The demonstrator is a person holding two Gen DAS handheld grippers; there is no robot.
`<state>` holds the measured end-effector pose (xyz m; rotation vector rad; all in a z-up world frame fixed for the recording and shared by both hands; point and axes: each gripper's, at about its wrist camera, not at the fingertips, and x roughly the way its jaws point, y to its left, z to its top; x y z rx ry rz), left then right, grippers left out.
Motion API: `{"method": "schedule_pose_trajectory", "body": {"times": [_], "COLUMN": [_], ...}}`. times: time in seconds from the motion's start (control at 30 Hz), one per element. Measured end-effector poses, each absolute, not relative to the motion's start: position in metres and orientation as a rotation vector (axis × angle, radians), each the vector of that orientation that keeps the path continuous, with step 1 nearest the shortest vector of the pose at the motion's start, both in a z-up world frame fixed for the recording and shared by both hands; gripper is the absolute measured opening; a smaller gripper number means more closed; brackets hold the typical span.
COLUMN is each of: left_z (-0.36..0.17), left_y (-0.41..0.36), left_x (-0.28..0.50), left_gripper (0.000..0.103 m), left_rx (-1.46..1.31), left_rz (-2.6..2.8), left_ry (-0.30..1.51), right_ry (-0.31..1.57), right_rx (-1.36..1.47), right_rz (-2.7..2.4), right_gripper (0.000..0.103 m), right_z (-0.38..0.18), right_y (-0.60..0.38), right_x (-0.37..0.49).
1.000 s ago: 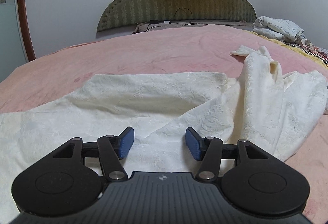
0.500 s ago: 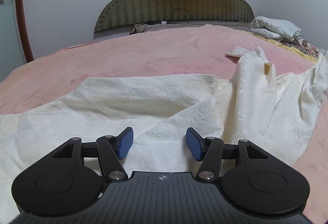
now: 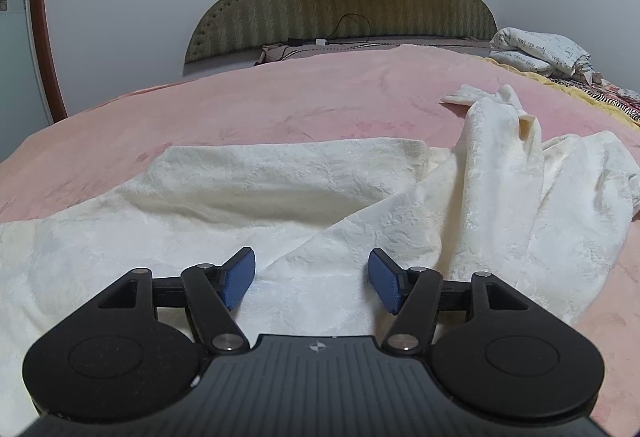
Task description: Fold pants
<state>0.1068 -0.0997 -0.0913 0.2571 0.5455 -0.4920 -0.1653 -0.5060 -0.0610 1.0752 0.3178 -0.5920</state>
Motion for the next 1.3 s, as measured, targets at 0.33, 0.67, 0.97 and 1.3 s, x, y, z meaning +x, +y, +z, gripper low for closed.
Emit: {"method": "schedule_pose_trajectory", "body": {"times": [0.33, 0.67, 0.97, 1.3], "left_z": [-0.092, -0.093, -0.093, -0.094], "left_y": [-0.097, -0.098, -0.098, -0.097], "left_x": [0.11, 0.111, 0.114, 0.117], "left_gripper": [0.071, 0.072, 0.075, 0.081], "left_rx": [0.245, 0.245, 0.241, 0.216], "left_rz": [-0.486, -0.488, -0.487, -0.47], "left_ry": [0.557, 0.564, 0.576, 0.595], "right_ry": [0.226, 0.426, 0.209, 0.648], "right_rx": [1.116, 0.77, 0.467, -0.329], "right_rz": [-0.531, -0.613, -1.035, -0.316], "right_gripper": [0.007, 0.007, 0.035, 0.064], "right_z": [-0.091, -0.055, -0.005, -0.002], "right_y": [-0.52, -0.514, -0.496, -0.368], "right_x": [-0.125, -0.14, -0.144, 0.138]}}
